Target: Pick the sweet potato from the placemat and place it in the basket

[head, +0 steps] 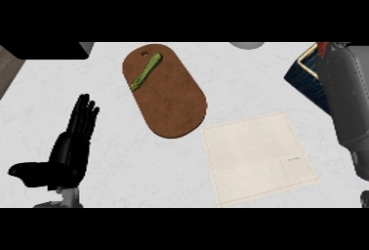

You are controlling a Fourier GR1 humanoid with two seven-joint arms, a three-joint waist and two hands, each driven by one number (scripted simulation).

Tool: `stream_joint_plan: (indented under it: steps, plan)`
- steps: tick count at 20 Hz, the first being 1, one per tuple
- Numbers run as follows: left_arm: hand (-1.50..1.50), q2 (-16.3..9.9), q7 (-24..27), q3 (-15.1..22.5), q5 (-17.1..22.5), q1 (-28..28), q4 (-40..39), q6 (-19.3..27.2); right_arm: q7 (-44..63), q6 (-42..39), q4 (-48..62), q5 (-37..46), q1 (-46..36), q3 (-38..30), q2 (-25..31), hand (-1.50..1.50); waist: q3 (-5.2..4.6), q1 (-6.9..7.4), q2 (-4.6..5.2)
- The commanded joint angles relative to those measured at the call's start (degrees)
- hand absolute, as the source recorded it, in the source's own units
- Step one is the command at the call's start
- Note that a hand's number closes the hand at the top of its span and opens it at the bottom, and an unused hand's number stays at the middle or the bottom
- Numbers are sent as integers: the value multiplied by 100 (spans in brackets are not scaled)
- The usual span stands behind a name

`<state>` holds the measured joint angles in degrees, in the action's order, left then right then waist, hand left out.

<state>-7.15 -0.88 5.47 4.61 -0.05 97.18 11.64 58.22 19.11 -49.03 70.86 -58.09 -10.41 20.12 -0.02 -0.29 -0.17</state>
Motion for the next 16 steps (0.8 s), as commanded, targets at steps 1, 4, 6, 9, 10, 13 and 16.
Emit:
stream_joint_plan:
  steps: [1, 4, 6, 9, 10, 13, 16]
  plan:
    - [0, -56, -387, -39, 13, 42, 381, 18, -158, -483, -522, -296, 491, -166, 394, 150, 2, 3, -8]
    - [0, 62, -65, -165, -27, -425, -310, 15, -155, -212, -324, -273, 871, -152, 179, 150, 1, 1, 20]
    - [0, -127, 211, -316, 210, 148, -107, -352, -234, -430, -543, -361, 998, -155, 310, 150, 0, 29, 8]
    - [0, -95, 328, -404, 179, -147, -470, -388, -472, -414, -368, -469, 1162, -192, 368, 150, 0, 32, 19]
    - [0, 53, 165, -142, 7, 104, -81, -242, -540, -253, 205, -498, 740, -324, 438, 150, 2, 96, 29]
    - [0, 150, 227, -128, -99, 5, -141, -161, -707, 338, 145, -558, 1017, -397, 350, 150, 2, 87, 30]
    - [0, 51, -242, -145, 16, 44, 338, -252, -884, 418, 38, -738, 1373, -459, 290, 150, 4, 84, 19]
